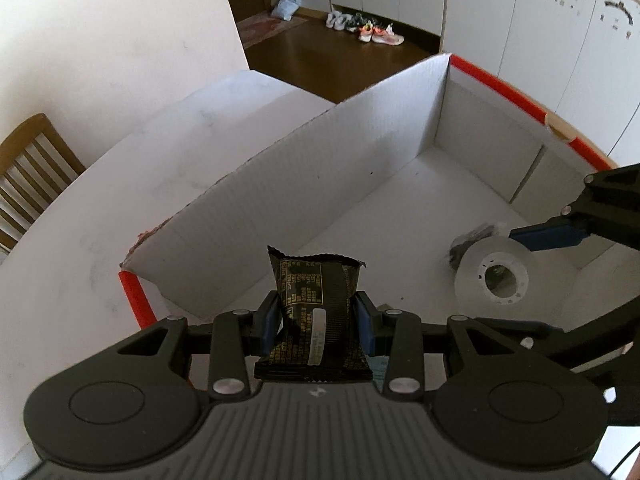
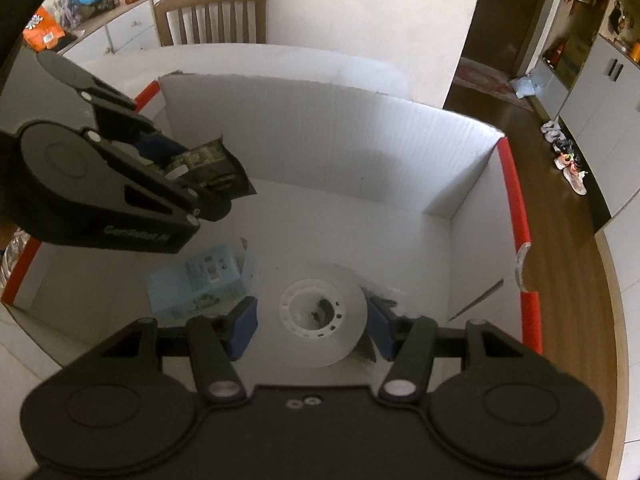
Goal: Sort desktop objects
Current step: 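Lower the tape roll into the box and open the right tool while the left tool releases the black bag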
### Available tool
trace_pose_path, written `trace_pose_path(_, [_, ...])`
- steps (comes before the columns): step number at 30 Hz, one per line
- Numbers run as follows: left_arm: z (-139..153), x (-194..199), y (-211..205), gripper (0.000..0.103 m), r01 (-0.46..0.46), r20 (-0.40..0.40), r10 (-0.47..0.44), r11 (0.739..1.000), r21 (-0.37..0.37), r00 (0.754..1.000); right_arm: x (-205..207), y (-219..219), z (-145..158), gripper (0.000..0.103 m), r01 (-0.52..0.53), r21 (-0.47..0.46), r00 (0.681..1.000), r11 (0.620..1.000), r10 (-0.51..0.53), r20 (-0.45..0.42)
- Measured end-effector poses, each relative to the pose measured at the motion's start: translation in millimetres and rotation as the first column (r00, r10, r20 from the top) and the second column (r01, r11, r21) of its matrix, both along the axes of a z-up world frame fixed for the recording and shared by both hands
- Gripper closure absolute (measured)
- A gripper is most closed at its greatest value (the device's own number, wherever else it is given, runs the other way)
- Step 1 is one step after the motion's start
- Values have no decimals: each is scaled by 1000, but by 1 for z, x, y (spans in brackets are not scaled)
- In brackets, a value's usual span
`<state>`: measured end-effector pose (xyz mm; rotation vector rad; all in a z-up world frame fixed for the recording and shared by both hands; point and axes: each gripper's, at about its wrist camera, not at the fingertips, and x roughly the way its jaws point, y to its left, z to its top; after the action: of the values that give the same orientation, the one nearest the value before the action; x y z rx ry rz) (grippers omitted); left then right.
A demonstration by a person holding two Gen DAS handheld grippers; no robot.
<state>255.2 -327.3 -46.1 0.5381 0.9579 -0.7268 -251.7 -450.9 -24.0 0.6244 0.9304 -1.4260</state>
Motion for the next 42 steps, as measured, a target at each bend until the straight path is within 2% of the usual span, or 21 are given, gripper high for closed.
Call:
trace_pose_path(16, [-23,16,-15,65,12,-51,-7,994,107,999,10,-18,-17,45,-39,97,999,994,41,-16])
trace_pose_path(28, [-38,19,-20,65,50,-108,-34,988,145,994,13,-29,-22,45,-32,154,999,988,37,-25])
trace_pose_path(42, [-42,23,-23,65,65,-153,-38,983,174,988,11,-35,-28,44,-47,168,997,985,57,-52])
